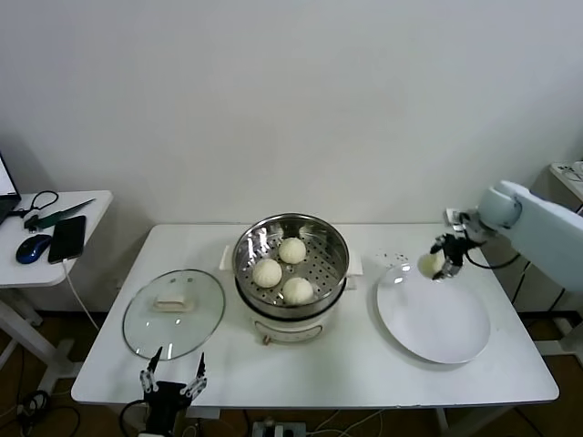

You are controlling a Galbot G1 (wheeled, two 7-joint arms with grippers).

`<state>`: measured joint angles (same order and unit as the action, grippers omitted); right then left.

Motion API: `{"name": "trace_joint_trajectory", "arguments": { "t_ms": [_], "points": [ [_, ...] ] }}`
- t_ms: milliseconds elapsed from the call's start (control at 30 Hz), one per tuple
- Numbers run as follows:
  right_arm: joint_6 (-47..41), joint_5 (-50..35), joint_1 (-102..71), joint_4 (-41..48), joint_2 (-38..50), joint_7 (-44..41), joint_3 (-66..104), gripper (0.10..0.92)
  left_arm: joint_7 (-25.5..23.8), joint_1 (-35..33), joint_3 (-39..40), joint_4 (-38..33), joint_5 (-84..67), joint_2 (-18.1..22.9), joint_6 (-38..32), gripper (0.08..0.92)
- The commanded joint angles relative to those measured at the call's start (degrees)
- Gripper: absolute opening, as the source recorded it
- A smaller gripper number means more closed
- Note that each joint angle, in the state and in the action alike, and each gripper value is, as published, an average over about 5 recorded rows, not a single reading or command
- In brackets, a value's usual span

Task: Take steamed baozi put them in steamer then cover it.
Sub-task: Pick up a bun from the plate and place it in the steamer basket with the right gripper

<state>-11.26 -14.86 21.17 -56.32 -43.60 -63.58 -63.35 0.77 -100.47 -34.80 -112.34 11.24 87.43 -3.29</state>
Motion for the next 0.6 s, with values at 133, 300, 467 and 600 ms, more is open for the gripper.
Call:
{"name": "trace_joint_trajectory", "arguments": {
  "t_ms": [133,300,467,600],
  "points": [
    [-5.1,-28.2,26.9,-3.1,-15.7,2.8,-21.9,0.690,-0.2,-0.4,0.6,-0.6,0.2,-0.4,-0.1,0.823],
    [-7.4,-34.1,28.0,-6.2,-19.3,5.6,-24.6,0.695,-0.8,-0.3,1.1,-0.7,0.2,-0.4,-0.1,0.823],
    [-8.9,-37.4,28.0,-9.1,-23.2,7.5,-27.7,0.695,-1.4,-0.3,1.4,-0.5,0.4,-0.6,-0.1,0.823],
    [-9.0,-37.9,27.6,-10.6,-26.2,8.2,-31.5,0.696,-1.4,-0.2,1.2,-0.4,0.3,-0.9,-0.2,0.823]
  ]
}}
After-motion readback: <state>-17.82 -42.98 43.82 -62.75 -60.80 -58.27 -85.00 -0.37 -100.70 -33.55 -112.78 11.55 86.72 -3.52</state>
